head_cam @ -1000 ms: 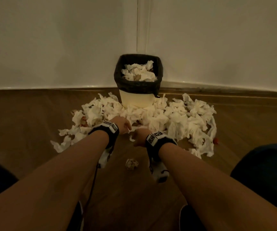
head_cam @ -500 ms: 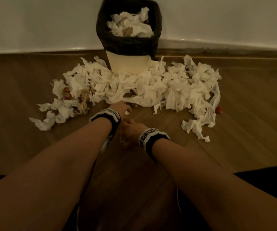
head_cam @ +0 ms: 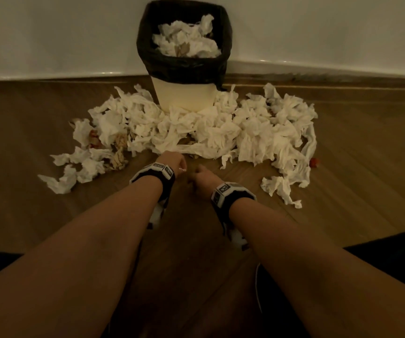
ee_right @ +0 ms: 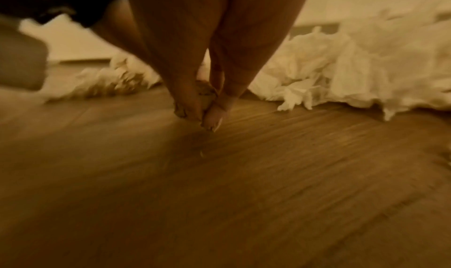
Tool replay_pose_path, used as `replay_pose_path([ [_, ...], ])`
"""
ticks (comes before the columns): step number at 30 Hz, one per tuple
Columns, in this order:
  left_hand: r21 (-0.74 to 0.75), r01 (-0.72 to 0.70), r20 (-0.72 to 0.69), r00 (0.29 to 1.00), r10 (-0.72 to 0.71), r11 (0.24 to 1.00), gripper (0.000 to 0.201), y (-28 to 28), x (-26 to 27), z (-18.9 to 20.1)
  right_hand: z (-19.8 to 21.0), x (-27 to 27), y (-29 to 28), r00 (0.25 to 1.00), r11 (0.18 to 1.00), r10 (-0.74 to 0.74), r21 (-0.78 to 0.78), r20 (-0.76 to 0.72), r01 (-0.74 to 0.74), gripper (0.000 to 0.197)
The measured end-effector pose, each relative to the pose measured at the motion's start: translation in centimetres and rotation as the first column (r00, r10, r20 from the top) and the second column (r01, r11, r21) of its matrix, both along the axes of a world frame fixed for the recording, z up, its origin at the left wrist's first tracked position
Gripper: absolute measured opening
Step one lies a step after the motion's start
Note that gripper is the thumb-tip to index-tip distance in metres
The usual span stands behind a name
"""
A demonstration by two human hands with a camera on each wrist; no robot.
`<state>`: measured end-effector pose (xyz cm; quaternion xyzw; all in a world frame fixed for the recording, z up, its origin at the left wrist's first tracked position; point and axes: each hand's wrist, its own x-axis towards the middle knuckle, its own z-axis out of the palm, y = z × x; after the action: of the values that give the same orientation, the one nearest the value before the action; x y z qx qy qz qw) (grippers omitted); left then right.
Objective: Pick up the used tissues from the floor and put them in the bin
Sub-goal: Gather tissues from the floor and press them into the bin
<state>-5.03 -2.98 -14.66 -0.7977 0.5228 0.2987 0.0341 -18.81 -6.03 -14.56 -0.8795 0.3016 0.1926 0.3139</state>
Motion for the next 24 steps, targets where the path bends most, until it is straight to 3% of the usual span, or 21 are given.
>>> replay_pose_path([
  [5, -0.16, -0.125, -0.047, 0.992, 0.119, 0.979, 0.017, -0.1, 0.6, 3.5, 3.4, -0.2, -2.8, 0.97, 0.975, -0.216, -0.036, 0.111, 0.221, 0.037],
  [11, -0.34, -0.163, -0.05, 0.987, 0.155, 0.926, 0.011, -0.8, 0.9, 10.2, 9.1, -0.6, -4.9, 0.853, 0.907, -0.411, 0.055, 0.32, 0.417, 0.034],
  [16, -0.462, -0.184, -0.07, 0.983, 0.172, 0.867, 0.015, -1.5, 1.8, 17.0, 15.9, -0.4, -6.9, 0.775, 0.896, -0.4, 0.032, 0.489, 0.443, 0.035],
  [19, -0.544, -0.189, -0.075, 0.981, 0.176, 0.817, 0.011, -2.1, 2.4, 20.2, 19.1, 0.0, -8.0, 0.687, 0.881, -0.399, 0.047, 0.607, 0.47, 0.028],
  [21, -0.59, -0.177, -0.044, 0.981, 0.187, 0.788, 0.005, -2.5, 2.9, 22.0, 20.6, 0.6, -8.7, 0.622, 0.859, -0.416, 0.06, 0.663, 0.509, 0.024],
  [24, -0.633, -0.192, -0.034, 0.975, 0.22, 0.75, 0.013, -3.5, 4.0, 23.8, 21.7, 1.9, -9.7, 0.557, 0.817, -0.486, 0.124, 0.673, 0.563, 0.022],
])
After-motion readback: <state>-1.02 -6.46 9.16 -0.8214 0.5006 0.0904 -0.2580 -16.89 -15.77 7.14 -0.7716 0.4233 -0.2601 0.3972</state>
